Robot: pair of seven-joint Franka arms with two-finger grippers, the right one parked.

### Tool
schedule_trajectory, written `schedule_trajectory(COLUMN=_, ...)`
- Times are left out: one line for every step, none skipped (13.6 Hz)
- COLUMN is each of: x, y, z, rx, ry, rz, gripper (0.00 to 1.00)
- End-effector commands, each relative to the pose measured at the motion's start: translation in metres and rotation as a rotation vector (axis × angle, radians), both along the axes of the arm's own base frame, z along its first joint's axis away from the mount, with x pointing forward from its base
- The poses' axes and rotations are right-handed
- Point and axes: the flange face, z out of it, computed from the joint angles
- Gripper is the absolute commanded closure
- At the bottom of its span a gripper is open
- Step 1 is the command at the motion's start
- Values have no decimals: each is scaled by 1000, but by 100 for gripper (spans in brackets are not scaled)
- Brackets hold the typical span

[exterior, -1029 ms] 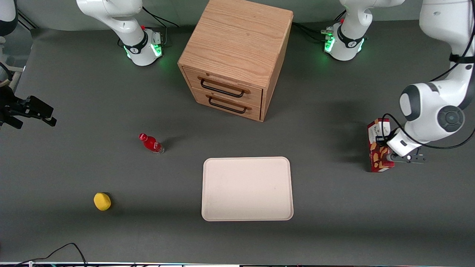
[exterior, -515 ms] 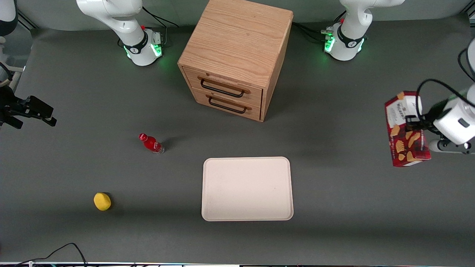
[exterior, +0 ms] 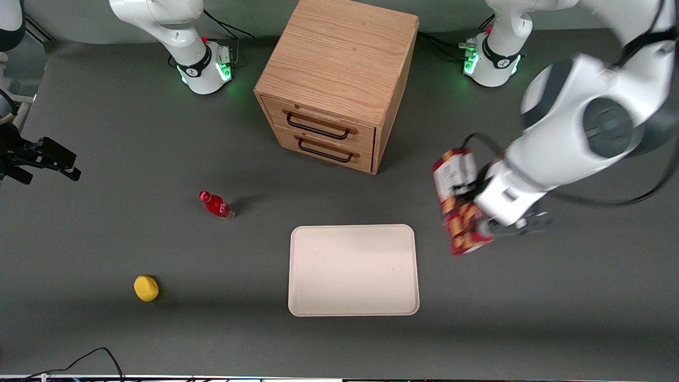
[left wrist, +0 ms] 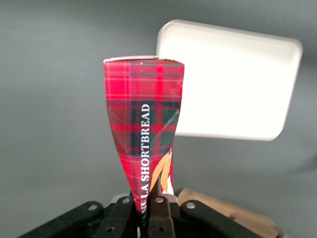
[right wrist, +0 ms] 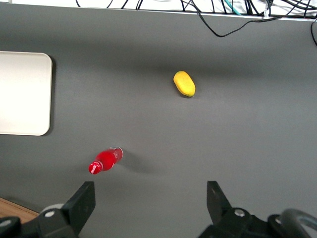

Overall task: Place red cookie box on tray
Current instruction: 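Lift the box with the left gripper and carry it toward the white tray, then lower the box onto the tray's rim area and open the left gripper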

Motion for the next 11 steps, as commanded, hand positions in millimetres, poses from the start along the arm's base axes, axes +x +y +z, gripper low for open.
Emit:
schedule_trajectory(x=39, y=-40, z=-85, rx=-49, ry=-78, rz=26, gripper=100)
schedule_trajectory(x=47, y=-48, z=-116, rx=-44, ry=-122, rz=8, gripper=100)
schedule_trajectory(x=51, y=-55, z=-146, rx=-36, ry=-156, rz=-12, gripper=100)
schedule_trajectory(x=54, y=-58, z=-174, rx=-28, ry=-183, rz=-29, gripper=100)
schedule_trajectory(x=55, y=-59, z=-191, rx=-24, ry=-216, rz=-42, gripper=100)
schedule_trajectory(x=56, y=-58, z=-207, rx=-21, ry=-230, rz=-48, gripper=100)
schedule_trajectory(x=54, y=-58, z=-220, rx=-10, ry=-240, rz=-63, gripper=100)
schedule_trajectory(x=53, y=-55, z=-226, rx=4, ry=-241, rz=-72, gripper=34)
schedule_trajectory(x=53, y=-50, z=-226, rx=15, ry=-227, rz=-67, gripper=0)
schedule_trajectory(x=53, y=-48, z=-220, rx=21, ry=-218, rz=-65, gripper=0)
schedule_trajectory(x=49, y=-44, z=-211, rx=57, ry=-174, rz=-68, gripper=0)
